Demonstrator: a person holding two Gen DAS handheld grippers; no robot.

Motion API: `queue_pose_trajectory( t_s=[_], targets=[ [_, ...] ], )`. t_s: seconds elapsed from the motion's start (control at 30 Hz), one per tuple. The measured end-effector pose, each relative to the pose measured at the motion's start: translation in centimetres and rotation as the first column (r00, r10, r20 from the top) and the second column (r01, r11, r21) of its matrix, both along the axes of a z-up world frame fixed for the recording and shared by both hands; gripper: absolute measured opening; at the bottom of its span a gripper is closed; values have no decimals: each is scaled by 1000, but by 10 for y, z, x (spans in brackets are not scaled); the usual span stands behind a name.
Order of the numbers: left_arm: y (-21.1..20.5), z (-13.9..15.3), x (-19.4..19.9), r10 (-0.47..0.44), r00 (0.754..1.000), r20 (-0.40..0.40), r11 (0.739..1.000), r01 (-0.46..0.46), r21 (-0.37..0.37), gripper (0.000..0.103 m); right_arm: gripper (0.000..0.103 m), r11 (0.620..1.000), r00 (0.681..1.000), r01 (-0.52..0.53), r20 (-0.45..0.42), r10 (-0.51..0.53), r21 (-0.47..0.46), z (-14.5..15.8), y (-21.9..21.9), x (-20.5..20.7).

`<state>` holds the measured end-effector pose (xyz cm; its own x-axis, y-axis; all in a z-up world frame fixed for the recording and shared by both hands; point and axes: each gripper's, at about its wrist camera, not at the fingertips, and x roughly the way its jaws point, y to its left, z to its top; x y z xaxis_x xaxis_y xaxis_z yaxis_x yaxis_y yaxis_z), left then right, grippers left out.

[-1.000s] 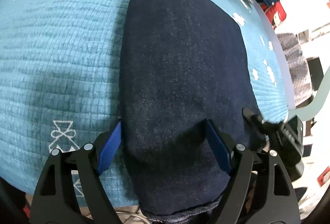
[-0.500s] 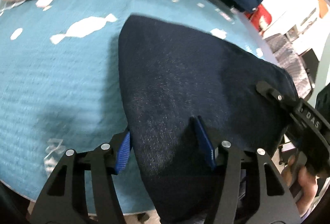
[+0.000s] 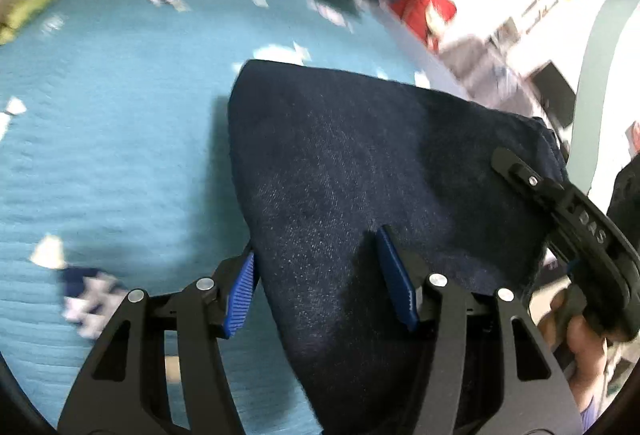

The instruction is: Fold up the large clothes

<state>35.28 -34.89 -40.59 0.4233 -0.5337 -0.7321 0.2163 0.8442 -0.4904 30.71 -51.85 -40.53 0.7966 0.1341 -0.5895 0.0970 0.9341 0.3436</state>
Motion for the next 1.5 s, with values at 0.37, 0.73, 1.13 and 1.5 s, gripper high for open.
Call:
queue_pose_trajectory(
  t_s=[0.37,0.73,1.13,1.5],
  targets=[
    [-34,-36,-18,-132,991,-26,987,134,91,72,41,971,953,209,-247,-176,114,-95,-88,-12],
    [18,27,-55,-118,987,107,982,100,160,87,66,980,953,176,-235,-193,-91,-26,-32,-55],
    [99,132,-145,-61,955,291,970,-12,242,95,87,994,992,8,-125,-22,-108,84,91,-137],
    [165,231,-238,65,888,455,942,-205,266,98,95,980,997,-78,9,81,-183,169,182,-213]
  ],
)
